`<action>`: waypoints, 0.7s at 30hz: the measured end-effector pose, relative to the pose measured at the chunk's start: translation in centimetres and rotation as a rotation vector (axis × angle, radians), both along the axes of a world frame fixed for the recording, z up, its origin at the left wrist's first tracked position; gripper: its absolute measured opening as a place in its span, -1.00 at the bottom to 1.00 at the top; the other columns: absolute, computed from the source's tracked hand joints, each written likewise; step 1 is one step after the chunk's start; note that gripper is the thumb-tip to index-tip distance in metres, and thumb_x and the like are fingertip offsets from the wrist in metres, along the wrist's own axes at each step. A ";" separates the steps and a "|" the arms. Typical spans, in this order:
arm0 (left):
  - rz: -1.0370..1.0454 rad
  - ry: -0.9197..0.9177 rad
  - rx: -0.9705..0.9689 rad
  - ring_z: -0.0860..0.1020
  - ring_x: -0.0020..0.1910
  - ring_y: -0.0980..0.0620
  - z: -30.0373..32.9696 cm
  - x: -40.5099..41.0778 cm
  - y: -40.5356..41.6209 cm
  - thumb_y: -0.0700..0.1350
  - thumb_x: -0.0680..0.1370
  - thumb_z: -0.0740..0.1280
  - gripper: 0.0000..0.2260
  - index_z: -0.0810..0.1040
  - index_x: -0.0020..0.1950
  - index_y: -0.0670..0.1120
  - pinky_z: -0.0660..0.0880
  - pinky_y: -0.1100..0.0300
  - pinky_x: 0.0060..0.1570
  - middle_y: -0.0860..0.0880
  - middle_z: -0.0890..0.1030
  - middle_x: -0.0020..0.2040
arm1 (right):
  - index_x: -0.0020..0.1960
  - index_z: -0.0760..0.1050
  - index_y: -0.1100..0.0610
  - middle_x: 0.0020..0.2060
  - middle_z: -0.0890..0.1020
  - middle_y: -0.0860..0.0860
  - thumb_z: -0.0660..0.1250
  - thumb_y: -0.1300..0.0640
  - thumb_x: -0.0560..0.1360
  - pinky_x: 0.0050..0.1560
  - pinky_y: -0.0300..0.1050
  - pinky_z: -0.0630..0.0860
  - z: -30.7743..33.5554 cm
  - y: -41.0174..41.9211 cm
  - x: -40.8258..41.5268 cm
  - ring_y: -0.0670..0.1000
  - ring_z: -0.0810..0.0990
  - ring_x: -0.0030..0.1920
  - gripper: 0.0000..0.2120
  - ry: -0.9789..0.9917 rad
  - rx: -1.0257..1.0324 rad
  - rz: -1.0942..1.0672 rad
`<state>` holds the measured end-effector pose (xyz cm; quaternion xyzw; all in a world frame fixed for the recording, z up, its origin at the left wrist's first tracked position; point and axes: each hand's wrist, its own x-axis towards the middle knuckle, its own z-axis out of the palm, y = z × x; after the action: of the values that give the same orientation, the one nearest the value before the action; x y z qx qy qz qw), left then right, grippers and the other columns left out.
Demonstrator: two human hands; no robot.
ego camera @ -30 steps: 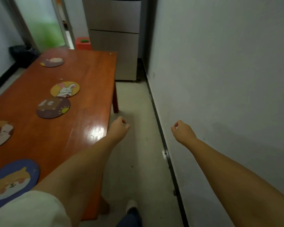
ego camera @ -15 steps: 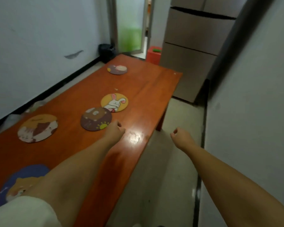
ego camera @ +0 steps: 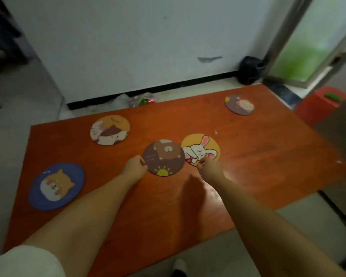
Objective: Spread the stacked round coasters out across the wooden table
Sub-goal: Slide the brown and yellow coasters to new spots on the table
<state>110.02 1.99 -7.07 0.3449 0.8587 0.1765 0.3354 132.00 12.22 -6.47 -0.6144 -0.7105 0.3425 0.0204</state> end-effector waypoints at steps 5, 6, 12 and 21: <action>0.200 -0.023 -0.061 0.52 0.07 -0.19 -1.3 0.3 1.5 -0.10 0.58 0.28 -0.66 0.44 0.30 -0.22 0.46 0.01 0.01 -0.22 0.51 0.29 | -0.19 0.49 0.25 -0.31 0.56 0.20 0.21 0.15 0.59 -0.38 -0.08 0.30 -2.5 4.1 -3.6 0.21 0.52 -0.16 -0.76 0.020 -0.030 0.177; 0.250 -0.020 -0.070 0.51 0.12 -0.21 -1.6 0.2 1.9 -0.11 0.58 0.26 -0.64 0.42 0.34 -0.22 0.46 0.00 0.05 -0.22 0.49 0.33 | -0.16 0.49 0.24 -0.30 0.55 0.18 0.20 0.15 0.59 -0.36 -0.07 0.32 -2.9 4.7 -4.3 0.23 0.52 -0.13 -0.77 0.031 -0.037 0.181; 0.487 -0.097 -0.025 0.34 -0.29 -0.09 -2.7 -0.1 4.0 -0.18 0.58 0.23 -0.65 0.24 -0.37 0.01 0.28 0.07 -0.12 -0.04 0.30 -0.33 | -0.15 0.38 0.27 -0.42 0.37 0.13 0.21 0.19 0.57 -0.45 -0.12 0.20 -4.1 6.3 -7.8 0.12 0.35 -0.41 -0.83 0.007 -0.119 0.127; 0.692 -0.317 0.120 0.52 0.23 -0.28 -2.2 1.0 4.5 -0.20 0.54 0.34 -0.71 0.53 0.22 -0.30 0.50 -0.10 0.23 -0.30 0.55 0.27 | -0.08 0.36 0.16 -0.17 0.48 0.14 0.25 0.16 0.56 -0.13 -0.01 0.37 -2.3 6.1 -7.8 0.17 0.42 -0.15 -0.91 0.080 -0.152 0.144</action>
<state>111.05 6.51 -9.27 0.0222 0.8499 0.3804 0.3640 124.17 18.33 -8.80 -0.5474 -0.7234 0.4202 -0.0227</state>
